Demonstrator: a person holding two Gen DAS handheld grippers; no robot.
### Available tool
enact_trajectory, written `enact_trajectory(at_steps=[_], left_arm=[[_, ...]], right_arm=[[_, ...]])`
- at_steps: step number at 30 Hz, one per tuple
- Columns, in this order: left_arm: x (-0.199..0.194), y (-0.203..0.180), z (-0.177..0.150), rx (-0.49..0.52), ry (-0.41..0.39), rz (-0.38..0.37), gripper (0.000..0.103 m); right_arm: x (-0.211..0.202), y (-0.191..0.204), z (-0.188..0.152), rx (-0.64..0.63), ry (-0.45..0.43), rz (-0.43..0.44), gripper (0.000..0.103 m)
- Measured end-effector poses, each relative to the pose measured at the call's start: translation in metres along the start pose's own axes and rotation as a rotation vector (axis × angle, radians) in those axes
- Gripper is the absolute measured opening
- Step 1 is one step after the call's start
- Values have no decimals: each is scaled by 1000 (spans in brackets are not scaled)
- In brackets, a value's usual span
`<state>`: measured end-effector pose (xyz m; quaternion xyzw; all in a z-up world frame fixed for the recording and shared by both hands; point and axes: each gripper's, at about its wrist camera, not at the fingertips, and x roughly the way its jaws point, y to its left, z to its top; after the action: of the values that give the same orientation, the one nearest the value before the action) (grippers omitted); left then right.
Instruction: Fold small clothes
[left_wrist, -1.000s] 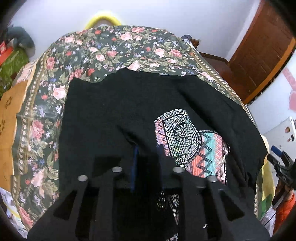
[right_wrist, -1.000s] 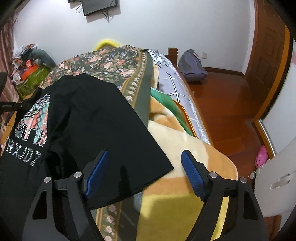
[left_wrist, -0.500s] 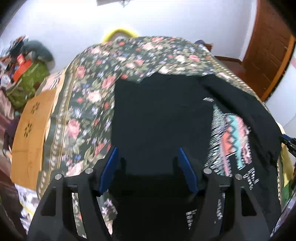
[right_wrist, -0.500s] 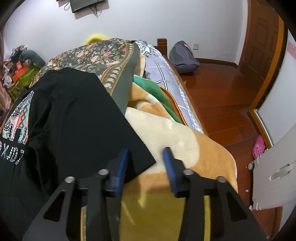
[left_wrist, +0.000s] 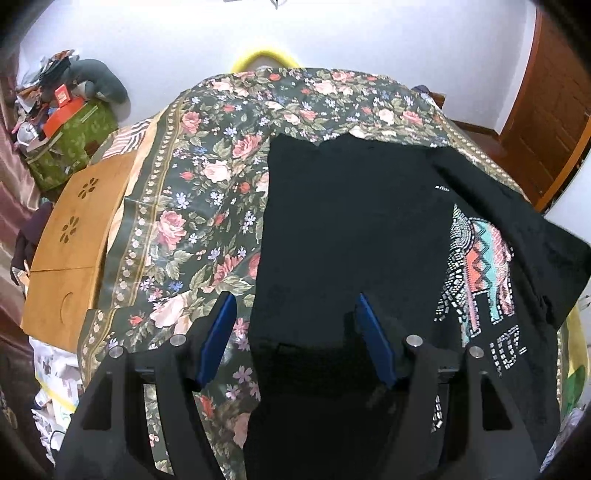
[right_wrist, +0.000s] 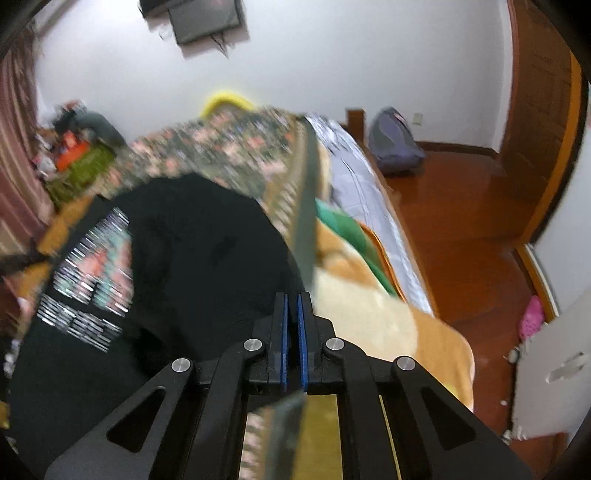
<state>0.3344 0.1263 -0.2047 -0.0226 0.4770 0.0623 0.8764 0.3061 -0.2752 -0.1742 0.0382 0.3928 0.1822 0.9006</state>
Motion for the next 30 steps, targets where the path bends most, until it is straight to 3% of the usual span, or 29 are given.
enact_trajectory(at_steps=[7,14,21,30], left_arm=[[-14,8,-5,-16,-27,-7,67],[-23,27,-14,-41,-44,-10,67],[-23,43,-23,-57,-46,3,67],[-15,57,-29,-50,-26,12,67]], right_arm=[[-33,61,57,-83,-78,129,4],[-22,134,103,-176,-97,224,4],[44,208,104,-252,-7,275,4],[130,233,88,-234,139,271,7]])
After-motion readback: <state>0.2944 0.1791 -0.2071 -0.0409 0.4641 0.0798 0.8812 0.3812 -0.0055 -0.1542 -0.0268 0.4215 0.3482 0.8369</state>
